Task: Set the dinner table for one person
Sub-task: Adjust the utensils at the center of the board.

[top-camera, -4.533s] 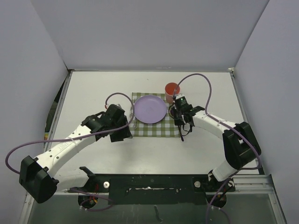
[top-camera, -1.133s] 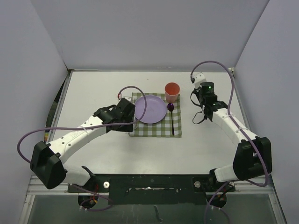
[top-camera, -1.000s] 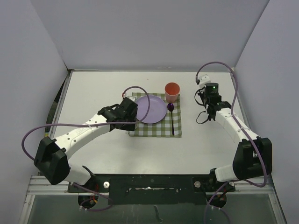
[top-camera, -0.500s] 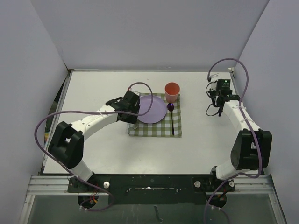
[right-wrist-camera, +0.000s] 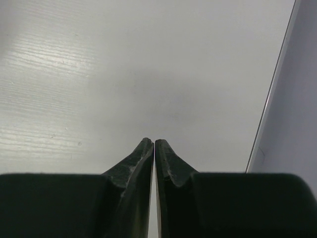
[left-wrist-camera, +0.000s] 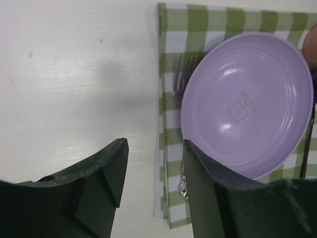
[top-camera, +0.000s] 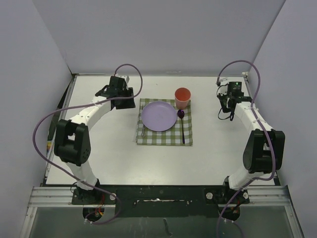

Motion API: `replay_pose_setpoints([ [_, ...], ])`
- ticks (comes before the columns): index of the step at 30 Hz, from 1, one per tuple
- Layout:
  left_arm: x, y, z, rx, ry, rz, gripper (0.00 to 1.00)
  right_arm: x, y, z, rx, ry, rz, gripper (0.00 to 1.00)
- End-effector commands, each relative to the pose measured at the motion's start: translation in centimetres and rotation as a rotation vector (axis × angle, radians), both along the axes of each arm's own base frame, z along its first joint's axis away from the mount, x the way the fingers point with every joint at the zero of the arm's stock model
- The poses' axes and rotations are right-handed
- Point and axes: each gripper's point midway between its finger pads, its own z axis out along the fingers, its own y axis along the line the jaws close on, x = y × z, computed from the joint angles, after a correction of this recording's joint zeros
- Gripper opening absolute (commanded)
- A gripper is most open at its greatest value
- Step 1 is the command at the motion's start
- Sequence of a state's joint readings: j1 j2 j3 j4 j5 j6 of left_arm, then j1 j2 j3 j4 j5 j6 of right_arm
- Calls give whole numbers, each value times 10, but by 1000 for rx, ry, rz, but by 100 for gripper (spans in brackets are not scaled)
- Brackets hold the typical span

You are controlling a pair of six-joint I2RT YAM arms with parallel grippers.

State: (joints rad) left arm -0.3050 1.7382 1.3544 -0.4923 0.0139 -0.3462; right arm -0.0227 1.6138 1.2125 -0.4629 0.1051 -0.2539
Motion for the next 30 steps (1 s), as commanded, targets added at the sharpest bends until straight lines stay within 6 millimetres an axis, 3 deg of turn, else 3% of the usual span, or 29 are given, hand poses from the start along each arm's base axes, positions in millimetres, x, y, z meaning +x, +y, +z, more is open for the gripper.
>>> replay_pose_setpoints([
  [1, 53, -34, 12, -128, -87, -60, 47, 15, 7, 23, 32, -71, 12, 9],
  [5, 81, -52, -6, -175, -39, -81, 46, 10, 11, 21, 54, -66, 17, 8],
  [8, 90, -60, -20, -201, 5, -66, 46, 6, 12, 22, 62, -66, 20, 8],
  [13, 86, -43, -42, -130, 70, 12, 46, 2, 15, 22, 77, -67, 28, 8],
  [16, 91, -38, -45, -102, 56, 14, 46, 3, 15, 24, 80, -70, 30, 8],
  [22, 122, -50, -36, -72, 41, -38, 46, 3, 14, 28, 90, -78, 24, 7],
  [23, 122, -50, -46, -55, 71, -42, 46, 2, 13, 29, 90, -80, 22, 7],
  [27, 128, -58, -51, -27, 81, -70, 46, -2, 8, 31, 96, -89, 9, 7],
  [30, 122, -59, -63, 24, 106, -85, 46, -4, 5, 32, 105, -93, -1, 7],
])
